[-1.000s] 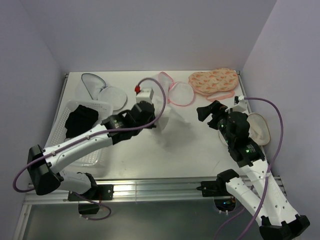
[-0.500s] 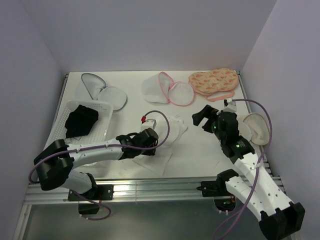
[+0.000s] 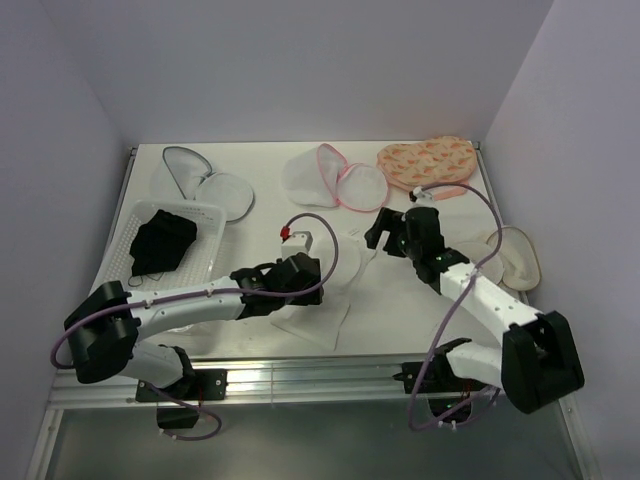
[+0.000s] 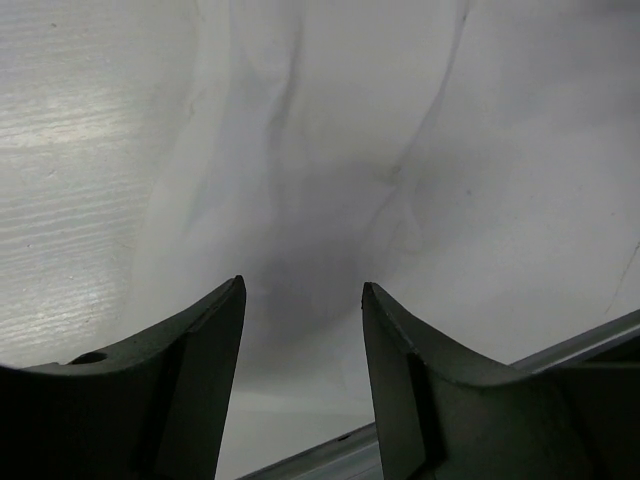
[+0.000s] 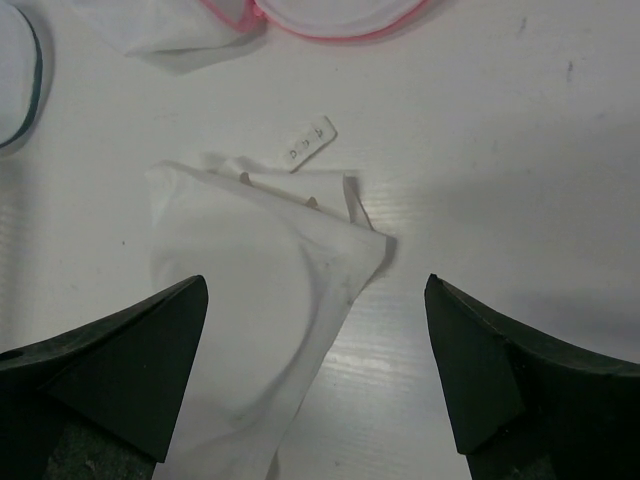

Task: Place the bra in the laundry bag and zip it closed

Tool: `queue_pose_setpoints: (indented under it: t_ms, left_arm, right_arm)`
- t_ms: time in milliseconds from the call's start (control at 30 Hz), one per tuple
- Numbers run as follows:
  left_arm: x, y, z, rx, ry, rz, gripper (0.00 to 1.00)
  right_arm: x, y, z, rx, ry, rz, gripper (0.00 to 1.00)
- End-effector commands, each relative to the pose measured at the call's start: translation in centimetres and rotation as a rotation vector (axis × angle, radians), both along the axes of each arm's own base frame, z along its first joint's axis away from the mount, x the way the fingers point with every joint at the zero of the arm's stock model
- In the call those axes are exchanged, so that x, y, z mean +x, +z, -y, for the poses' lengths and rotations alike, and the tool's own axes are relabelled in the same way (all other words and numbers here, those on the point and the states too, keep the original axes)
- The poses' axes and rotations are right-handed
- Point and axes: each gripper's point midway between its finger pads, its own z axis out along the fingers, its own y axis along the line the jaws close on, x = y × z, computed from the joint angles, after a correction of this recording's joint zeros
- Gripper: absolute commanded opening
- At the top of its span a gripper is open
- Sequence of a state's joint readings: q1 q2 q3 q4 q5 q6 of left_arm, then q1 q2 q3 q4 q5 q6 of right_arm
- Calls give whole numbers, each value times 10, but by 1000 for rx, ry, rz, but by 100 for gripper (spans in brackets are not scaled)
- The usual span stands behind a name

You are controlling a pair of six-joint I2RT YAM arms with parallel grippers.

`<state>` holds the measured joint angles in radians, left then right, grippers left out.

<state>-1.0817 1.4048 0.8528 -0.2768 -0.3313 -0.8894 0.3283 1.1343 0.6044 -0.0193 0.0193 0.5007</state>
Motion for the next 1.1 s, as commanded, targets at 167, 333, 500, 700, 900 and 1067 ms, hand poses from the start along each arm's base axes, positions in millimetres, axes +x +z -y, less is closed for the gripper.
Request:
queue_pose_setpoints:
  t_ms: [167, 333, 500, 700, 900, 1067]
  left_arm:
    - [14, -5, 7, 19, 93, 0, 55]
    - [18, -29, 11, 72, 95, -29, 54]
    - [30, -44, 3, 89, 124, -61, 53]
    - [40, -49, 0, 104, 121, -63, 53]
    - [46, -50, -4, 112, 121, -63, 53]
    - [51, -53, -9, 117, 131, -70, 53]
  right_arm:
    - [58, 23, -42, 5, 132, 152, 95]
    - [77, 15, -64, 6, 203, 167, 93]
    - [82, -6, -86, 18, 261, 113, 92]
    - [71, -37, -107, 41, 332, 56, 91]
    - [63, -58, -106, 31, 315, 26, 90]
    - [53, -54, -106, 68, 321, 22, 86]
